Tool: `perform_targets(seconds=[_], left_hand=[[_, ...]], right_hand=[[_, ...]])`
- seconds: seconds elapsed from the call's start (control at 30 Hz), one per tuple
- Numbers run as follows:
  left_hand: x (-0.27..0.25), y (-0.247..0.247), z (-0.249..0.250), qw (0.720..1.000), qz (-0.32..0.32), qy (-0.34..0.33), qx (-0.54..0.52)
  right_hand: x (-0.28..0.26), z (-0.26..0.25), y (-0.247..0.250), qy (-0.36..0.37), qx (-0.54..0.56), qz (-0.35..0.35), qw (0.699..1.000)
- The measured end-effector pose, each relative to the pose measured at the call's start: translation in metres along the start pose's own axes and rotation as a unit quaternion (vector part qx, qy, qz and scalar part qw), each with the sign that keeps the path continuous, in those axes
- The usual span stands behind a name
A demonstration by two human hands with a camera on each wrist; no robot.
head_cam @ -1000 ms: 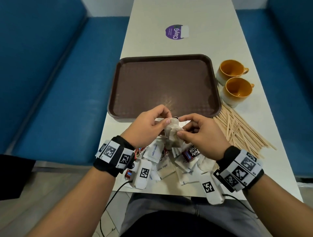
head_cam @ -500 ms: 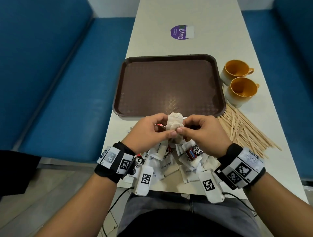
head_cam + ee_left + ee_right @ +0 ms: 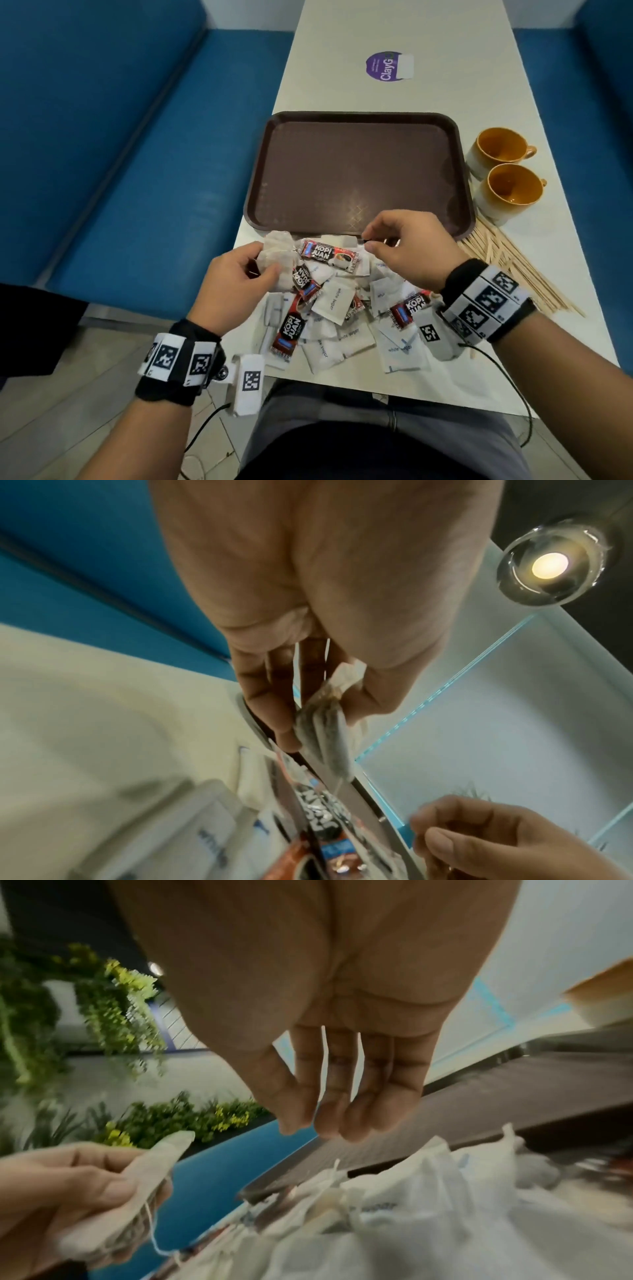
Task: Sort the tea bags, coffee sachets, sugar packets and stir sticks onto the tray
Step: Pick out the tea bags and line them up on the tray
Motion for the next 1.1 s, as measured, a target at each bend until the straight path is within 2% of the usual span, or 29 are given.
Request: perform_targets(seconds=[0.1,0.23,0.33,0.4,0.53,0.67,0.73,0.83,1.0,1.1], left_hand=[[0.000,-0.001,-0.005,0.999,-0.013,-0.012,0.045],[0.001,-0.028,0.013,0.987,-0.116,-0.104,0.042],[0.004,-0.051,0.021,0.966,-0.183,-0.151,0.101],[0.004,-0.061,0.024,0.955,-0.210,-0.165,0.128],[0.004,-0.057,0.021,0.959,-0.201,-0.159,0.119],[0.000,-0.046,0.009,0.960,-0.192,-0.150,0.137],[-0.002,-0.042,0.011,0.965,-0.182,-0.146,0.124],[-0.003,-0.038,0.014,0.972,-0.148,-0.140,0.113],[-0.004,-0.031,0.019,0.984,-0.083,-0.117,0.102],[-0.006,-0.028,0.026,0.989,-0.059,-0.101,0.094]], right_hand=[[0.019,-0.010,-0.022,0.044,-0.103,-0.047,0.993],[0.025,-0.014,-0.043,0.035,-0.184,-0.100,0.977],[0.018,-0.012,-0.051,0.039,-0.178,-0.138,0.974],[0.013,-0.011,-0.046,0.041,-0.145,-0.135,0.979],[0.002,-0.003,-0.012,0.011,-0.101,-0.053,0.993],[-0.017,0.010,-0.012,-0.065,-0.149,-0.108,0.981],[-0.024,0.009,-0.022,-0.069,-0.175,-0.115,0.975],[-0.024,0.011,-0.030,-0.068,-0.163,-0.093,0.980],[-0.018,0.017,-0.027,-0.096,-0.062,-0.068,0.991],[-0.017,0.019,-0.017,-0.084,-0.030,-0.040,0.995]])
Point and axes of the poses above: each hand's wrist, its own x-axis towards the middle knuckle, its own y-axis out of the back of the hand, z = x × y, the point moved 6 cm from there along x, towards the middle knuckle, and after that the axes turned 3 degrees about z, right-handed, at the moved point
